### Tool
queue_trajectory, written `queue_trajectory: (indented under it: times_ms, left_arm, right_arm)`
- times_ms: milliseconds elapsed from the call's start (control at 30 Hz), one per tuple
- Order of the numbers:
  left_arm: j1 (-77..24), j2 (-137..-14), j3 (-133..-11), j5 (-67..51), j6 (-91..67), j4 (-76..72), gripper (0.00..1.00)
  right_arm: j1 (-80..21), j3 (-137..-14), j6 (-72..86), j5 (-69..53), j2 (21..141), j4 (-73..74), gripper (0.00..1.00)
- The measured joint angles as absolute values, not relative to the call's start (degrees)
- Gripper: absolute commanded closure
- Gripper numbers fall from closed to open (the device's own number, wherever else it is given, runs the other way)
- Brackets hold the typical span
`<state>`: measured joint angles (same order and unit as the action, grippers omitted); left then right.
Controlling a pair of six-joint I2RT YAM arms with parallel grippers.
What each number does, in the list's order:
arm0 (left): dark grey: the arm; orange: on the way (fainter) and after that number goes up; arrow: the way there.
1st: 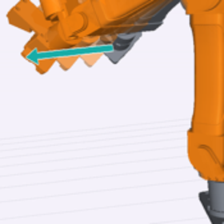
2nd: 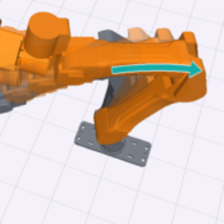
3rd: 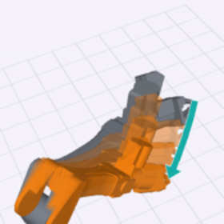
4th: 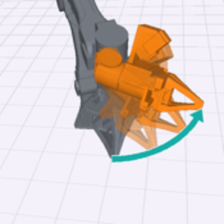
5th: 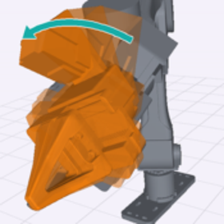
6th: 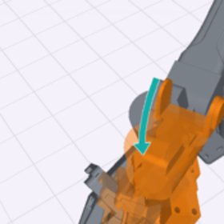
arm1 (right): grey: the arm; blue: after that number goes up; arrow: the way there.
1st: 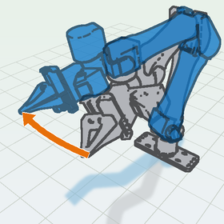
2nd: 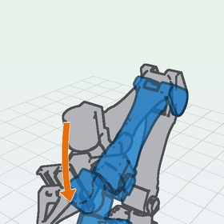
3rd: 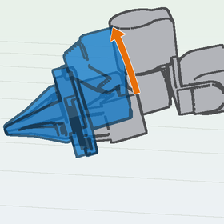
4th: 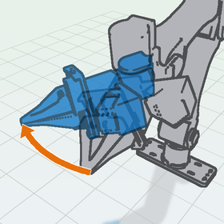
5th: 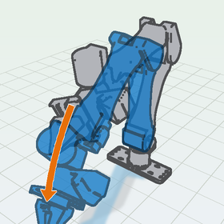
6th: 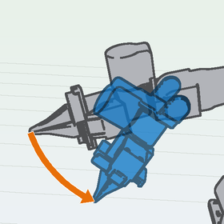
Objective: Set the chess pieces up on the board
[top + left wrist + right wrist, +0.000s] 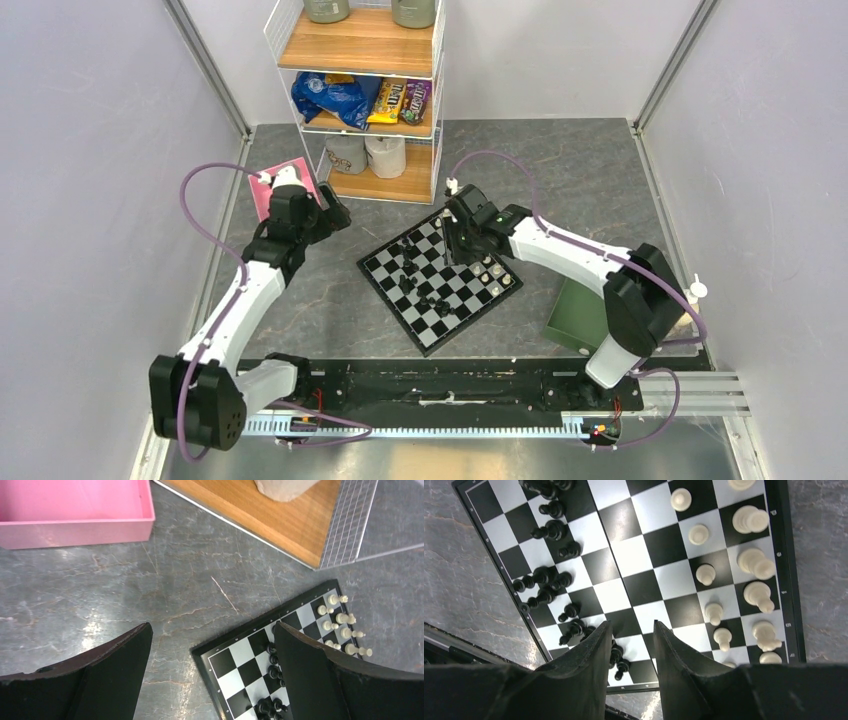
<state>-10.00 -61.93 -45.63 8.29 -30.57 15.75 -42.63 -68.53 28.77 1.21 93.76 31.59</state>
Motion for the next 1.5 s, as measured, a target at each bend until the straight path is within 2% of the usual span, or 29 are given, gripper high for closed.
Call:
queue_trajectory:
  times_ms: [167, 333, 633, 867, 1200, 1300, 1500]
  left_arm:
    - [-9.98, -68.75, -48.29, 1.65, -29.58, 15.94, 0.05]
    - [-11.4, -76.38, -56.27, -3.09, -27.53, 17.89, 0.07]
    - [-22.81, -90.7, -70.39, 0.16, -23.38, 26.68, 0.17]
    - [-26.41, -100.9, -73.38, 1.56, -22.41, 32.51, 0.24]
    - [-28.4, -106.72, -78.59, 3.2, -22.5, 34.92, 0.33]
    - [-28.49, -107.28, -79.24, 3.29, -22.5, 35.0, 0.41]
    - [-28.49, -108.51, -79.37, 3.44, -22.61, 35.73, 0.49]
  right_arm:
    - [-42.81, -71.99, 28.36, 1.39, 96.55, 31.48, 0.54]
    - [-42.74, -74.81, 27.88, 2.63, 96.71, 31.94, 0.51]
    - [-40.62, -75.44, 28.12, 5.08, 95.88, 33.5, 0.51]
    - [-38.17, -75.46, 28.8, 8.71, 91.77, 33.52, 0.51]
    - [-35.35, -75.48, 28.91, 8.99, 90.7, 32.95, 0.51]
    - [-34.96, -75.48, 28.91, 8.69, 90.7, 32.95, 0.51]
    - [-34.46, -75.48, 28.91, 7.49, 90.72, 32.77, 0.51]
